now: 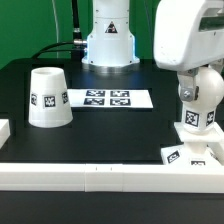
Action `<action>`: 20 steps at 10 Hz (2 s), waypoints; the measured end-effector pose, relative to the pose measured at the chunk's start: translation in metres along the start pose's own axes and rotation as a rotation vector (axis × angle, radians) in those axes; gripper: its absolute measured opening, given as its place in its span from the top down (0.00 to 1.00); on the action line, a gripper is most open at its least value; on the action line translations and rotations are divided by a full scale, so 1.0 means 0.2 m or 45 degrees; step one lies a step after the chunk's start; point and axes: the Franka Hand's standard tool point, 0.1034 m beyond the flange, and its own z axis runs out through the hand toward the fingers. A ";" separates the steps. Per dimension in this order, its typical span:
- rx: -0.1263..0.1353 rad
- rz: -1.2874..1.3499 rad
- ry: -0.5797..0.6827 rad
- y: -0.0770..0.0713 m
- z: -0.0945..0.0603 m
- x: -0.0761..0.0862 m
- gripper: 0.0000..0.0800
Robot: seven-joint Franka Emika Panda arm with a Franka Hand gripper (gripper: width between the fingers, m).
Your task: Assemble lamp
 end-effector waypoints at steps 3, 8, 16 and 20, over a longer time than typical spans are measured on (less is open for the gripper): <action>-0.003 0.222 -0.008 0.01 0.00 -0.01 0.28; 0.000 0.588 -0.002 0.01 0.00 0.00 0.28; 0.027 1.609 -0.024 0.00 0.01 -0.02 0.28; 0.048 1.862 -0.070 -0.02 0.02 -0.03 0.27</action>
Offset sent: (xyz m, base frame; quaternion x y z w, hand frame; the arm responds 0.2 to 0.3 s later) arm 0.0164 -0.0081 0.0082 -0.0607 0.0149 -0.0711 0.9955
